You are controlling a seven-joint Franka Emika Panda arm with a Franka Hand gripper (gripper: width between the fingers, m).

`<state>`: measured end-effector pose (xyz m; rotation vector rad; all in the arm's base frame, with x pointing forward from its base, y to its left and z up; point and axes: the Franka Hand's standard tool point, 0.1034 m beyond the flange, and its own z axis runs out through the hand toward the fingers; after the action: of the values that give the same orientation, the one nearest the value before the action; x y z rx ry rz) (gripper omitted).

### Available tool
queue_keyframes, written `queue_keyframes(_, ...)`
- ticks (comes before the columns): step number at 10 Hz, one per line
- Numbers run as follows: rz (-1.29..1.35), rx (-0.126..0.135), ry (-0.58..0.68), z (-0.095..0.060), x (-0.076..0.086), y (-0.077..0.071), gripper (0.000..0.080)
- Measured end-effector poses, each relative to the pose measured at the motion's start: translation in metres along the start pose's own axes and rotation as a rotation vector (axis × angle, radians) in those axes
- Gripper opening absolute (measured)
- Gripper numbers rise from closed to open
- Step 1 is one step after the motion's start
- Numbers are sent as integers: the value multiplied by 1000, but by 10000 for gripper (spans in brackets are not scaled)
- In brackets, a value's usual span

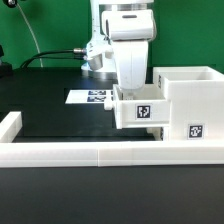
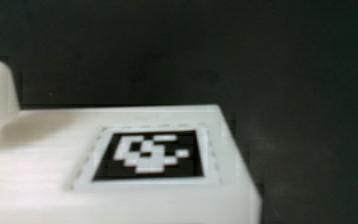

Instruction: Assemble drawer

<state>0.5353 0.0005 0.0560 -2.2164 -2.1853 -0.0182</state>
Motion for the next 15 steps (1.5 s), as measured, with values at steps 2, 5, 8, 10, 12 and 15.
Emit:
queue_keyframes(2, -1, 2, 0, 0, 0, 0, 42)
queue_keyframes(5, -11, 4, 1, 0, 5, -1, 42)
queue_keyframes(8, -25, 0, 3, 1, 13, 0, 42)
queue_keyframes(10, -22, -8, 5, 1, 13, 1, 42)
queue_keyframes(12, -21, -8, 4, 1, 13, 1, 219)
queue_keyframes(15, -11, -6, -1, -8, 12, 2, 402)
